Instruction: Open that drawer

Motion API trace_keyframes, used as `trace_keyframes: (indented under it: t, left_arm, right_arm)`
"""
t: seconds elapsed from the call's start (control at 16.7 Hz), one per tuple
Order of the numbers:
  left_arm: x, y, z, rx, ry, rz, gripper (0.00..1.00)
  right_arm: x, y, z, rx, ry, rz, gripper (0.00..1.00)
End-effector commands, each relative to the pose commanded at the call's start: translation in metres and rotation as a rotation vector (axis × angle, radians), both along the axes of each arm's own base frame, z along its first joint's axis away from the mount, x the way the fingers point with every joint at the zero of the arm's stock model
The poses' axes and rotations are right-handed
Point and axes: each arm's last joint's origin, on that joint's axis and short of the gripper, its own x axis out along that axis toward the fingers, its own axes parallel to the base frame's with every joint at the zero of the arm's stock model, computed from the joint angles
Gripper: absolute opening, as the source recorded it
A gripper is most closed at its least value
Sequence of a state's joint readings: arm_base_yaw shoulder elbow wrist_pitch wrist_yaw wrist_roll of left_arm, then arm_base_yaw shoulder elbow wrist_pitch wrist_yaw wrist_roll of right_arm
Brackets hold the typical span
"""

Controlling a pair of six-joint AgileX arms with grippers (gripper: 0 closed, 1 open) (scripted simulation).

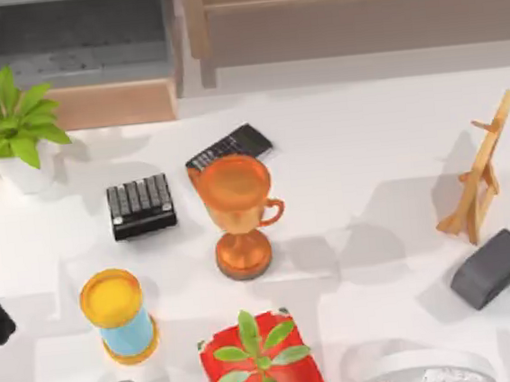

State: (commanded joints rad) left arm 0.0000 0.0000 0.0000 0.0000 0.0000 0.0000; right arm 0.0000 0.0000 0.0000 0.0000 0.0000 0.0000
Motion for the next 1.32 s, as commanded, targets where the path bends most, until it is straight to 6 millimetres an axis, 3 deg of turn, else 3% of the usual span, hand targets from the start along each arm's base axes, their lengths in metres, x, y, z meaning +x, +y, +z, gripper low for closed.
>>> trace_keyframes:
  t: [0.18, 0.42, 0.84, 1.08, 1.32]
  left_arm:
    - [0.0, -0.001, 0.003, 0.001, -0.006, 0.001, 1.0]
    - [0.007, -0.007, 0.025, 0.001, -0.028, 0.006, 1.0]
    - [0.051, -0.039, 0.064, -0.003, -0.004, -0.003, 1.0]
    - [0.074, -0.062, 0.073, 0.0, 0.002, -0.002, 1.0]
    - [0.08, -0.068, 0.075, 0.0, 0.0, 0.0, 1.0]
  right_arm:
    - [0.0, 0.0, 0.0, 0.0, 0.0, 0.0, 1.0]
    - [0.0, 0.0, 0.0, 0.0, 0.0, 0.0, 1.0]
    - [0.0, 0.0, 0.0, 0.0, 0.0, 0.0, 1.0]
    - [0.0, 0.0, 0.0, 0.0, 0.0, 0.0, 1.0]
    - [0.0, 0.0, 0.0, 0.0, 0.0, 0.0, 1.0]
